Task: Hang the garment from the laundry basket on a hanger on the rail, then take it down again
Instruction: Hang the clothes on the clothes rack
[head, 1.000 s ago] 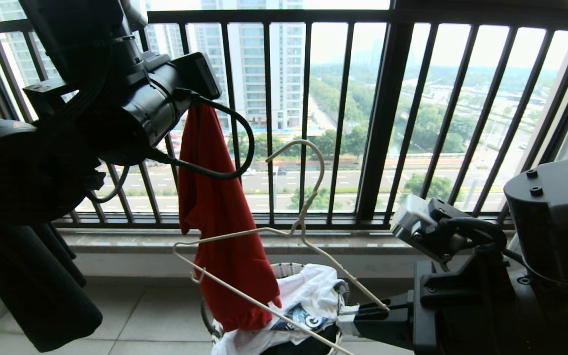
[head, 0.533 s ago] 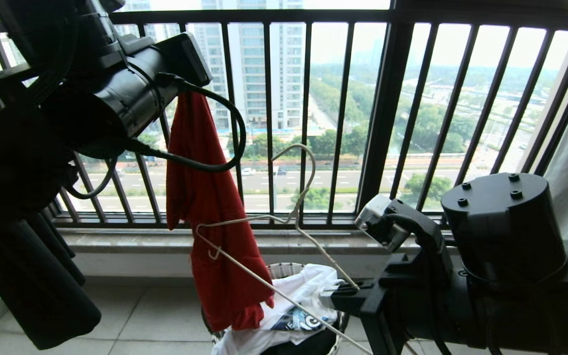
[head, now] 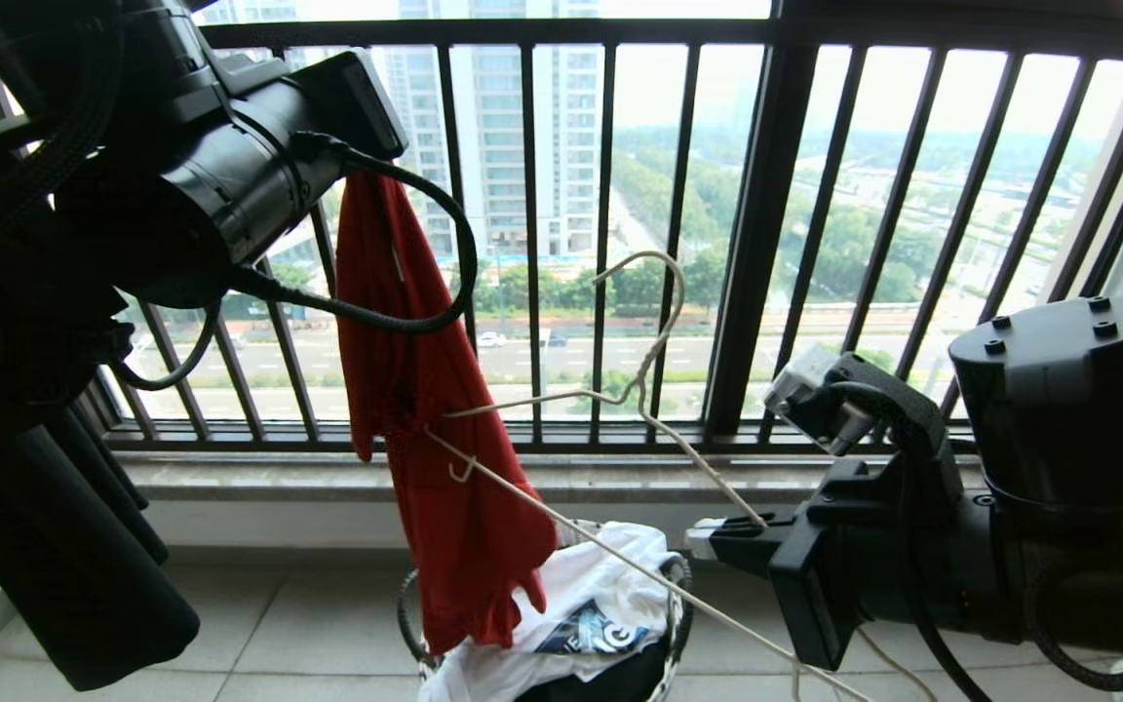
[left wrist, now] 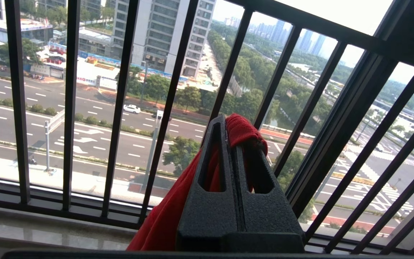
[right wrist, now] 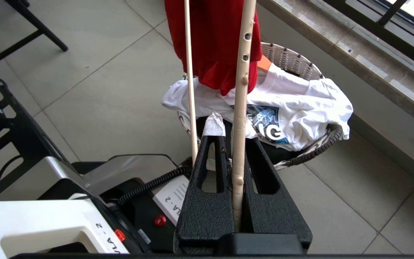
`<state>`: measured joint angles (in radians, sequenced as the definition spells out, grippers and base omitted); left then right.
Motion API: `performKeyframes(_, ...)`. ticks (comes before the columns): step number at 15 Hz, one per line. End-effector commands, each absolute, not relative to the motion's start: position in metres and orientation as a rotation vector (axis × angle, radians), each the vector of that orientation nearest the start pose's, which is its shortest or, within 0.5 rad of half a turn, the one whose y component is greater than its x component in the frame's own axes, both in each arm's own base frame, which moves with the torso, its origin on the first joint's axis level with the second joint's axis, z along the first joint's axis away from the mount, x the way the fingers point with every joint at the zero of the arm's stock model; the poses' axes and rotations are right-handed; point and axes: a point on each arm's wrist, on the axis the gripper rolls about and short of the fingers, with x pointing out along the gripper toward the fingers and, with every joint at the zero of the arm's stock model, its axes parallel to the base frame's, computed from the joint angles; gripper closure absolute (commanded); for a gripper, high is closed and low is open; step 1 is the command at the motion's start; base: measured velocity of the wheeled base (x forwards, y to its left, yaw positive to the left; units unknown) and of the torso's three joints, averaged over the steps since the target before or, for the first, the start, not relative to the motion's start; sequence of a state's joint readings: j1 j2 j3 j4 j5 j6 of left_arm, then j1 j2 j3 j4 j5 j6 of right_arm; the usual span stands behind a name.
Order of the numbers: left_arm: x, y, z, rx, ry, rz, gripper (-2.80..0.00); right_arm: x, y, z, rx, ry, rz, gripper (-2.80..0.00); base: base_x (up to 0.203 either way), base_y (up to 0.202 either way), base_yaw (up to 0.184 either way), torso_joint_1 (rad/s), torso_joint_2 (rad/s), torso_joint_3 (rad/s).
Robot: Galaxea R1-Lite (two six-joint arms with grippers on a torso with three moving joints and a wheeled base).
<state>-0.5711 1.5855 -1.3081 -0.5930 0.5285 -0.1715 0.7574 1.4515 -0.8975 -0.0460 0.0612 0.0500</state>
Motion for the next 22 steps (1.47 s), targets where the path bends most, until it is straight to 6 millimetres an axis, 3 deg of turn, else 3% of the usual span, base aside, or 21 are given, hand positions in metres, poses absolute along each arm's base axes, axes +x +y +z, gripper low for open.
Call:
performKeyframes(1,0.248,-0.145,0.356,-0.339,-0.269,-0.060,0.00,0.174,0.162,0.228,-0.123,0.481,0.766,0.00,0.000,0.000,0.000,0.000,0.00,0.000)
performKeyframes(9,0.246,-0.144,0.351,-0.317,-0.247,-0.075,0.00,0.195,0.134,0.238,-0.115,0.441,0.624,0.00,0.000,0.000,0.000,0.000,0.00,0.000)
performKeyframes(15,0.241,-0.144,0.331,-0.203,-0.053,-0.217,0.00,0.203,0.123,0.242,-0.110,0.424,0.569,0.00,0.000,0.000,0.000,0.000,0.00,0.000)
performKeyframes(19,0.251,-0.149,0.319,-0.142,0.075,-0.215,0.00,0.187,0.112,0.253,-0.143,0.371,0.580,0.00,0.000,0.000,0.000,0.000,0.00,0.000)
performKeyframes(22,0.261,-0.154,0.308,-0.113,0.133,-0.203,0.00,0.167,0.102,0.256,-0.198,0.428,0.653,0.00,0.000,0.000,0.000,0.000,0.00,0.000)
